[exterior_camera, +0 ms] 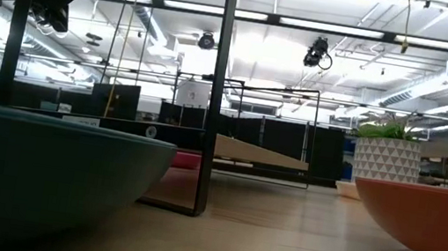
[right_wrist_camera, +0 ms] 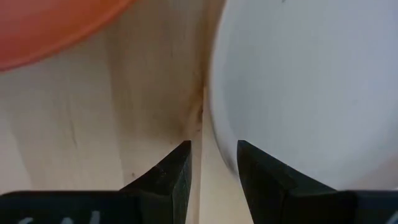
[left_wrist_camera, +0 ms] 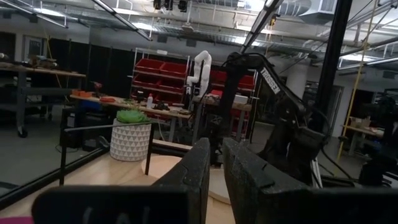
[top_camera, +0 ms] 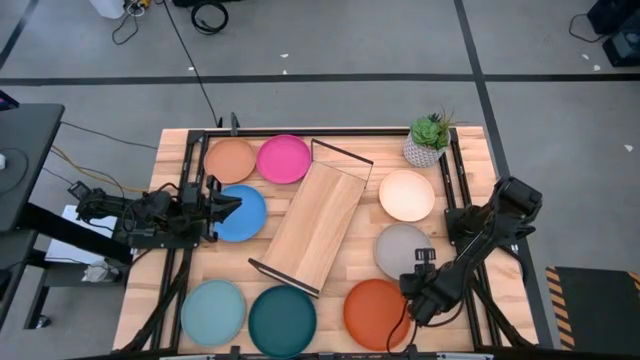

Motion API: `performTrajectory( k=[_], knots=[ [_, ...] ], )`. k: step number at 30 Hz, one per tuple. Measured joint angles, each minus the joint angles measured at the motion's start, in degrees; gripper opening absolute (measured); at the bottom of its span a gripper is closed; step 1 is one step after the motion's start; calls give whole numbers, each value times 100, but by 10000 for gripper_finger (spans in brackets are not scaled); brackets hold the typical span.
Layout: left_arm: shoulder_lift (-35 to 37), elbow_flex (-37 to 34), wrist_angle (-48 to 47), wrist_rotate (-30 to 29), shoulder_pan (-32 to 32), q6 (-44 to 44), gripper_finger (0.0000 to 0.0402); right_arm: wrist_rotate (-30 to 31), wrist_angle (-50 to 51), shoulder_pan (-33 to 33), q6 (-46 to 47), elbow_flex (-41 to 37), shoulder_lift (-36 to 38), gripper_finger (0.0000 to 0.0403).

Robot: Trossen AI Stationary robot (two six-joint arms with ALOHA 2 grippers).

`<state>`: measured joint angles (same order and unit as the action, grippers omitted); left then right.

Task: Place and stack plates onto a shelf
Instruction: Put the gray plate on the shelf

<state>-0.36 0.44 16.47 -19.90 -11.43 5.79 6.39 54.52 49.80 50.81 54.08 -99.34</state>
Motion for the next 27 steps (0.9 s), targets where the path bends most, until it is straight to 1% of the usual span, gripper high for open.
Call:
performTrajectory(
  k=[3, 5, 13, 15, 18, 22, 27],
  knots=[
    [0, 1, -2, 0, -1, 4, 50, -53, 2, 7, -69, 0, -104, 127],
    [0, 1, -2, 0, 0, 94, 50, -51, -17, 11, -165, 0, -129, 114],
    [0, 1, -13, 0, 0, 115, 50, -41, 13, 12, -515, 2, -139, 28],
    [1, 1, -12, 0, 1, 115, 50, -75, 35, 11, -566, 8, -96, 14],
    [0, 1, -11, 0, -1, 117, 50, -95, 238, -4, -578, 149, -10, 14],
    [2, 1, -13, 0, 0, 119, 50, 54, 698, -18, -800, 535, 45, 25],
    [0, -1, -13, 0, 1, 139, 50, 701, 1328, -170, -1408, 1152, 52, 19]
  ],
)
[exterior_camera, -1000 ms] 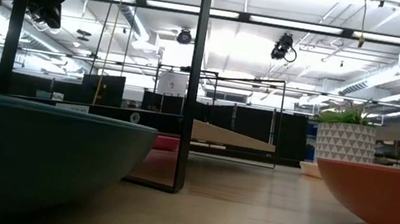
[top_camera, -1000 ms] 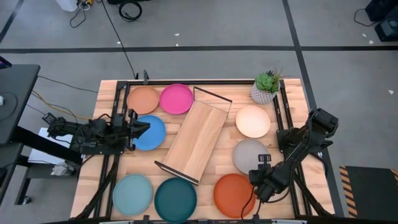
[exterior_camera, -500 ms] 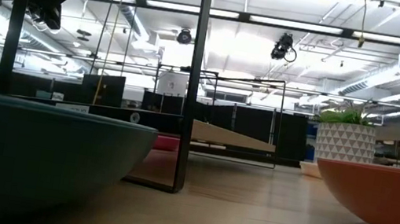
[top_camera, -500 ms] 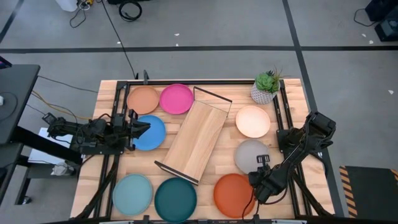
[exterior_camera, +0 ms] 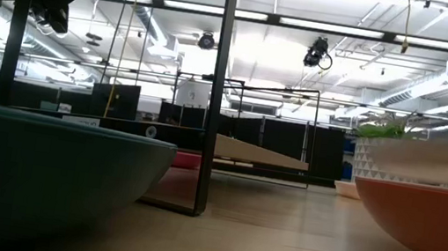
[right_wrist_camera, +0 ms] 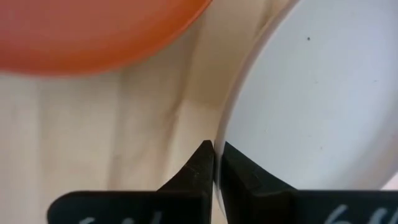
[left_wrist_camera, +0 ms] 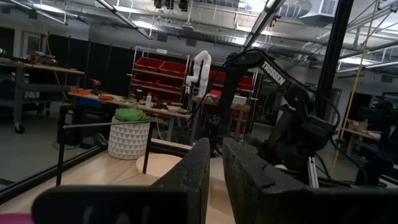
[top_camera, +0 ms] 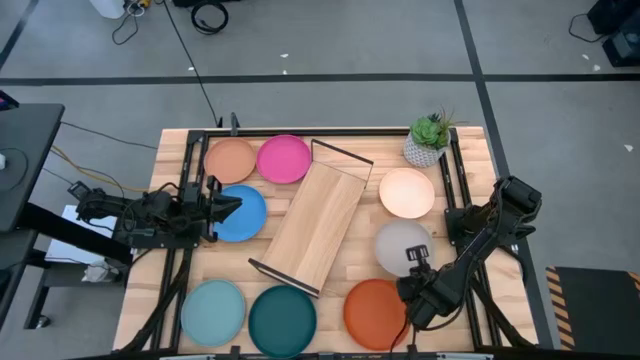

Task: Place and stack plates onto a shelf
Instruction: Put the gray plate on the shelf

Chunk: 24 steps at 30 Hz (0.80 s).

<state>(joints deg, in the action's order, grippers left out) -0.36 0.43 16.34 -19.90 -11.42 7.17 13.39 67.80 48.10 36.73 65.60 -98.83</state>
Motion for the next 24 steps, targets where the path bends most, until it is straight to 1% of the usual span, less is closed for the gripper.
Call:
performTrajectory(
  k=[3, 6, 11, 14, 18, 21, 24],
  knots=[
    [1, 2, 0, 0, -1, 159, 50, 458, 194, -172, -516, 198, 4, 18],
    [0, 2, 0, 0, -2, 395, 50, 887, 162, -424, -1201, 236, 4, 22],
    [0, 2, 0, -74, -1, 1213, 50, 1365, -239, -1038, -2571, 234, 4, 25],
    [0, 1, 0, -114, 0, 1464, 50, 1398, -717, -1458, -3534, 234, 4, 25],
    [0, 2, 0, -97, -2, 1472, 50, 1399, -1441, -2052, -4771, 235, 4, 25],
    [0, 2, 0, -93, -1, 1471, 50, 1395, -1901, -2488, -5479, 234, 4, 25],
    [0, 2, 0, -92, -1, 1469, 50, 1243, -2302, -2920, -6089, 234, 4, 25]
  ],
)
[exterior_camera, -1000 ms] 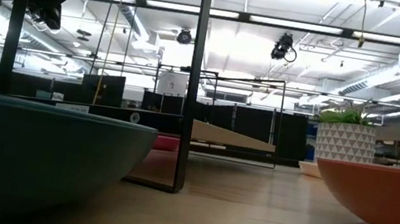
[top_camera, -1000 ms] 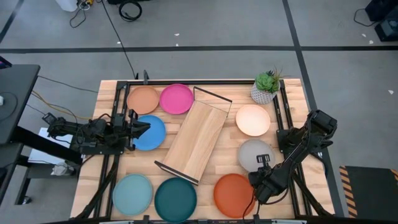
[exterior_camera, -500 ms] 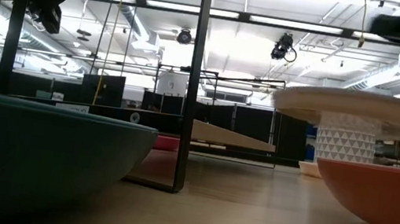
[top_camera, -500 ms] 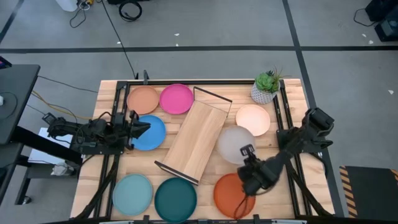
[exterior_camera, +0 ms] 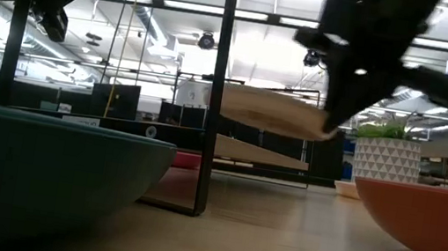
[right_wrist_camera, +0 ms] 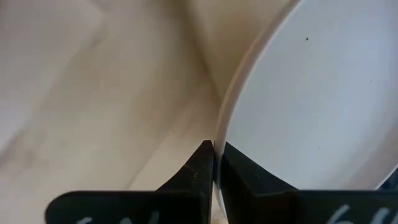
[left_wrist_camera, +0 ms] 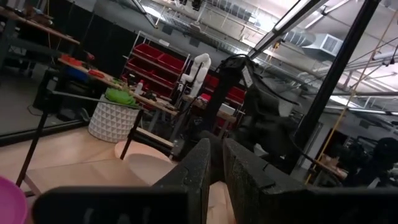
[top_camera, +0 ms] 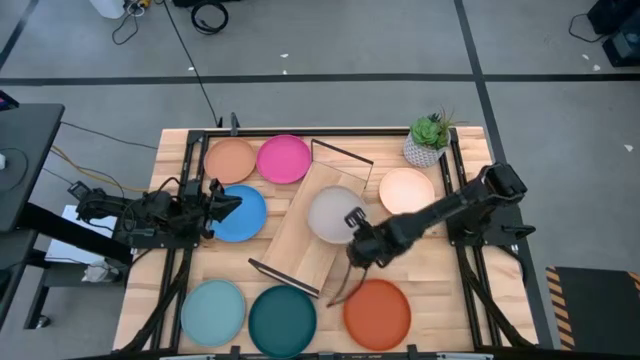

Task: Place and stack plates onto a shelf
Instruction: Put the gray plate on the shelf

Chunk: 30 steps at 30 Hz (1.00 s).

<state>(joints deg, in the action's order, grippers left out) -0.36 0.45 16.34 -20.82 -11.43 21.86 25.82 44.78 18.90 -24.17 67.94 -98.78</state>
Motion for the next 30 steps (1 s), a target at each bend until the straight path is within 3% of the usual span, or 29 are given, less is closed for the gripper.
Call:
performTrajectory(
  k=[8, 18, 30],
  knots=[
    [0, 0, 28, 2, -1, 8, 50, -557, -765, -830, -1005, 63, -53, 26],
    [0, 0, 96, 4, 1, 136, 50, -916, -912, -1368, -1158, 343, -66, 26],
    [2, -1, 72, 4, 1, -48, 50, -584, -550, -1602, -1310, 343, -511, 30]
  ],
)
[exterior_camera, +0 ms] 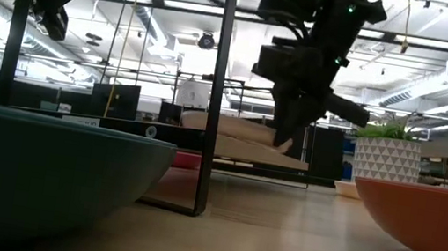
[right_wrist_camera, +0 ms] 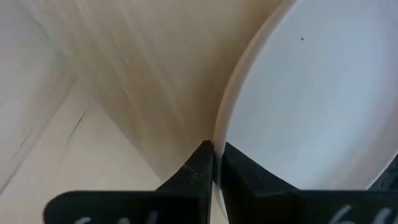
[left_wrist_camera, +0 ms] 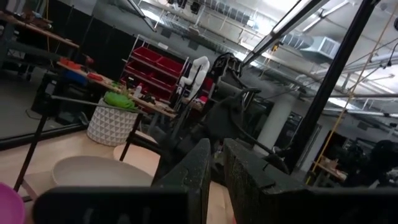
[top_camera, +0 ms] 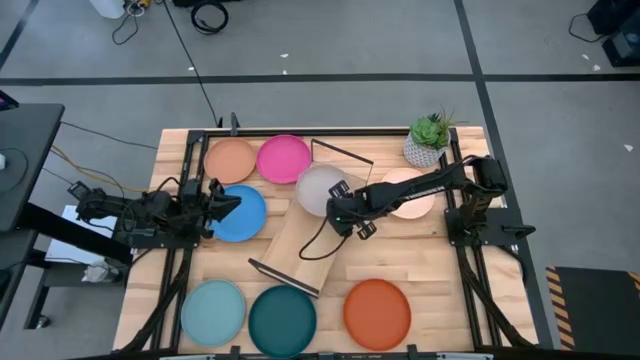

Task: Place and stack plates onto a shelf
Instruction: Put the gray plate on the shelf, then stack the light orange plate on top of the gray plate on the shelf

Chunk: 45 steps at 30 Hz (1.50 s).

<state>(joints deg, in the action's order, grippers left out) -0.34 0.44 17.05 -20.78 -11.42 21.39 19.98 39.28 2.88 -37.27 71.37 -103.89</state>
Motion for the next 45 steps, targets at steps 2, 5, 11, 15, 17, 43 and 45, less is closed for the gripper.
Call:
performTrajectory(
  k=[2, 5, 11, 15, 17, 43, 45],
  knots=[
    [-2, 1, 18, -2, -2, 4, 50, -75, 179, -45, 80, -2, -12, 31],
    [-2, 1, -2, -2, -2, 4, 50, -201, 341, -136, 274, -2, -12, 36],
    [-2, 1, -28, 0, -2, 7, 50, -144, 508, -200, 513, -2, -5, 68],
    [-2, 1, -24, 0, -2, 6, 50, 52, 529, -195, 619, -2, -3, 101],
    [-2, 1, -26, 0, -2, 7, 50, 298, 725, -190, 702, 43, -3, 117],
    [-2, 1, -21, -5, -1, -19, 50, -246, 2324, 4, 4792, -828, 830, 156],
    [-2, 1, -17, -35, 0, -20, 50, -259, 2114, 6, 4923, -1109, 1064, 156]
  ],
)
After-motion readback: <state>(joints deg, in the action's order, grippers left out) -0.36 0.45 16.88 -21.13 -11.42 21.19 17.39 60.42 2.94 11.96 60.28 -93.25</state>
